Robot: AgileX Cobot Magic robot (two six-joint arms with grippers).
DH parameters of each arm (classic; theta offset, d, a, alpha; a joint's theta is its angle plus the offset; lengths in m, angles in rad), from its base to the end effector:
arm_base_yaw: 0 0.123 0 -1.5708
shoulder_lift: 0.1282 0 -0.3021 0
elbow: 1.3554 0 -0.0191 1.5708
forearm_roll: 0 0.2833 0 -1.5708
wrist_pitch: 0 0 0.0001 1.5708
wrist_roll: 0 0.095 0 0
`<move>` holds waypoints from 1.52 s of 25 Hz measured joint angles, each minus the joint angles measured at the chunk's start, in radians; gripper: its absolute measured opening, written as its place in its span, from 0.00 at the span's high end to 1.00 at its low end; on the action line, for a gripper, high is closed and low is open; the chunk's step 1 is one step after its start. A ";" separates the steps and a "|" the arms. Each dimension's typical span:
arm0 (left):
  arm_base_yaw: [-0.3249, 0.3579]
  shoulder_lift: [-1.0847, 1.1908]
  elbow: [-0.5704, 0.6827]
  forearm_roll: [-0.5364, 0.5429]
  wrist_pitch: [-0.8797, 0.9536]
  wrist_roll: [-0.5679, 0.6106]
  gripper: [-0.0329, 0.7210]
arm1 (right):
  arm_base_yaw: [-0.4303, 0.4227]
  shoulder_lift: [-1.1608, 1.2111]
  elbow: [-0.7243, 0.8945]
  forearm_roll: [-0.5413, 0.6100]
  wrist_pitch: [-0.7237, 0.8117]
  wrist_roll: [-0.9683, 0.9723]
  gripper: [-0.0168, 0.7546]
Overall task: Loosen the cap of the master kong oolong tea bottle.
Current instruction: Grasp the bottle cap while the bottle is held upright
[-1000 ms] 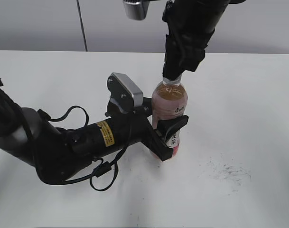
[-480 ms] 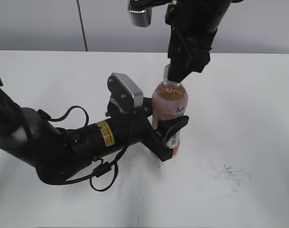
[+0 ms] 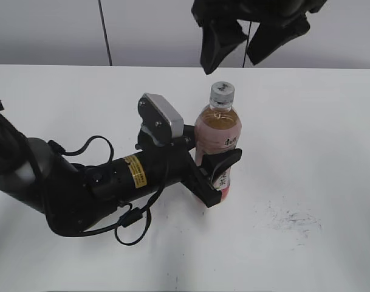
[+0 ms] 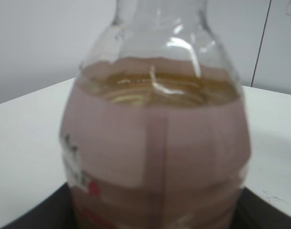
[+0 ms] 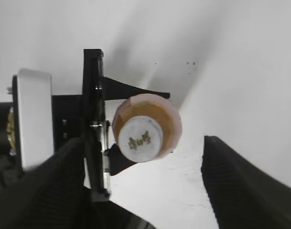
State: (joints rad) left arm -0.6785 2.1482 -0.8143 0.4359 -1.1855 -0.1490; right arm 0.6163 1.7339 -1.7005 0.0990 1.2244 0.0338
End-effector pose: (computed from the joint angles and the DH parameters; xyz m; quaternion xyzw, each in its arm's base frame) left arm 0.2813 -0.2745 0.0820 0.3757 0.6350 -0.3516 0.5762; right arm 0.3258 0.2416 0.3596 -0.2742 0.9397 0.1098 0.1725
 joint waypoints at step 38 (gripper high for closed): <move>0.000 0.000 0.000 0.000 0.000 0.000 0.44 | 0.000 0.113 0.002 0.011 0.006 -1.185 0.62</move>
State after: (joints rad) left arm -0.6785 2.1482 -0.8143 0.4362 -1.1854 -0.1490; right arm 0.6164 1.8473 -1.6986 0.1102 1.2304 -1.1516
